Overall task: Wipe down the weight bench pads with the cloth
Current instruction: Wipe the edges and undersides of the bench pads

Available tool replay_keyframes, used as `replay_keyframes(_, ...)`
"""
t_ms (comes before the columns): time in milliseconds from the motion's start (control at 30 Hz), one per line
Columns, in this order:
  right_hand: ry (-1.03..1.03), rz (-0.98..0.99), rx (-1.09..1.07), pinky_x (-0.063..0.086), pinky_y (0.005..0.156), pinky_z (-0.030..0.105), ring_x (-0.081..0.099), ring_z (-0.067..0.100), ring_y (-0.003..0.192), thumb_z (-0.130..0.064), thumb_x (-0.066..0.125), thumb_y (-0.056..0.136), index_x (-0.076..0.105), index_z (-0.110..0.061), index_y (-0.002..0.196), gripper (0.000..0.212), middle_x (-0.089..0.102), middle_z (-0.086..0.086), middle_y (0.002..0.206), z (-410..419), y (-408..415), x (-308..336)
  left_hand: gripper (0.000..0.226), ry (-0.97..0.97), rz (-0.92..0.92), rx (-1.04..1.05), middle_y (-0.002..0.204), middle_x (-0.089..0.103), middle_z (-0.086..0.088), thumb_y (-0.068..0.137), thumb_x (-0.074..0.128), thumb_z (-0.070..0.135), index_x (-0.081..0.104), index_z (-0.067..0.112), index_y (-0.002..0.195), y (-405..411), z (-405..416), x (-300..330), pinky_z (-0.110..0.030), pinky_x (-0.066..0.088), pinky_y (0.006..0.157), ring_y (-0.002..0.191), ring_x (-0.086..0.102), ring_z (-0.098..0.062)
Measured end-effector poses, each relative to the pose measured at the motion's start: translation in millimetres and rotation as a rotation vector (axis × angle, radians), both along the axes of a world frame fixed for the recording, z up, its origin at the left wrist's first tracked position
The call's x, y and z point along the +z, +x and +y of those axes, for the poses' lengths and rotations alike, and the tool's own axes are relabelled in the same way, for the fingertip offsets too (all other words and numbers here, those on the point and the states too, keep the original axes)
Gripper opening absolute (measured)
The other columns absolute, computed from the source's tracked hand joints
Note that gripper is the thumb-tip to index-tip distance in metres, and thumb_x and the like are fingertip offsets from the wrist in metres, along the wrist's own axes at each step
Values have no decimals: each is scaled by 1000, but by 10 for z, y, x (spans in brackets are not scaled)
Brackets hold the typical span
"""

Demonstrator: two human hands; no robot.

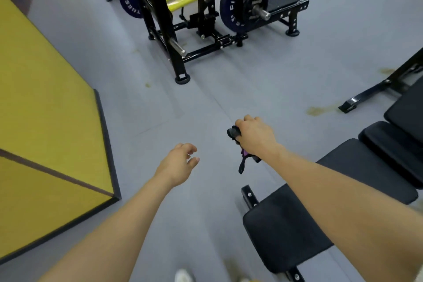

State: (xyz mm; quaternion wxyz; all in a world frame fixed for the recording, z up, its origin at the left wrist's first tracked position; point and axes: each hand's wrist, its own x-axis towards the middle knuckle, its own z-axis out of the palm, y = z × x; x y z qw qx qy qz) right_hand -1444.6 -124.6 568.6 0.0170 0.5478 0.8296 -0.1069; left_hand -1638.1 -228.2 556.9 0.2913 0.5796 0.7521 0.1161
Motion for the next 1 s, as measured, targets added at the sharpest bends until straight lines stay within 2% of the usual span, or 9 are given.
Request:
replay_keyframes(200,-94,50,-229,39,67,33,45,26,106,-14,49,90,56,-14,105,17,51,3,110,817,-89,2,30,2,26,-221,125,51,1,94,50,28,52,17,122,-290,1344,-21,-29,43,94,112,54,-14)
replay_keyframes(333,-104,149,-445,48,78,40,48,30,106,-12,50,88,58,-12,98,13,53,6,106,1278,-41,-12,31,-23,28,-406,125,51,0,95,49,27,51,17,124,-422,2188,59,-29,43,93,112,53,-14)
replay_keyframes(467,-94,187,-615,43,69,35,48,28,104,-14,48,90,58,-14,101,14,52,4,106,1553,7,67,30,-23,62,-535,123,54,-4,93,52,26,53,14,121,-414,2992,124,-31,44,94,106,56,-18)
replay_keyframes(567,-91,223,-745,44,67,37,50,27,101,-15,49,90,58,-16,100,14,52,3,105,1678,201,79,30,-30,32,-624,120,55,-4,93,53,26,54,13,120,-96,3458,118,-30,44,91,103,57,-19)
replay_keyframes(667,-80,226,-876,45,65,36,53,26,94,-14,48,90,60,-14,101,16,54,4,104,1862,546,36,29,-38,-1,-758,121,56,-2,92,53,27,55,15,119,416,3780,41,-35,45,94,105,57,-19)
replay_keyframes(833,-68,287,-1036,34,57,29,55,25,86,-15,46,92,60,-13,93,14,59,5,98,2330,1194,-100,30,-57,-52,-924,123,52,-3,94,51,25,53,14,122,1297,4308,-34,-31,44,93,109,55,-17)
replay_keyframes(933,-93,438,-1135,28,49,27,49,20,71,-9,44,92,57,-10,94,12,55,-1,78,2656,1536,-65,31,-70,-68,-949,124,52,-2,95,50,26,52,14,123,1784,4668,-35,-26,42,88,110,53,-16)
replay_keyframes(1000,-105,550,-1158,31,53,27,48,22,76,-9,45,93,55,-10,95,10,53,2,80,2852,1754,-23,31,-101,-108,-935,124,53,0,94,50,27,52,15,123,2065,4864,-42,-26,42,85,108,53,-15)
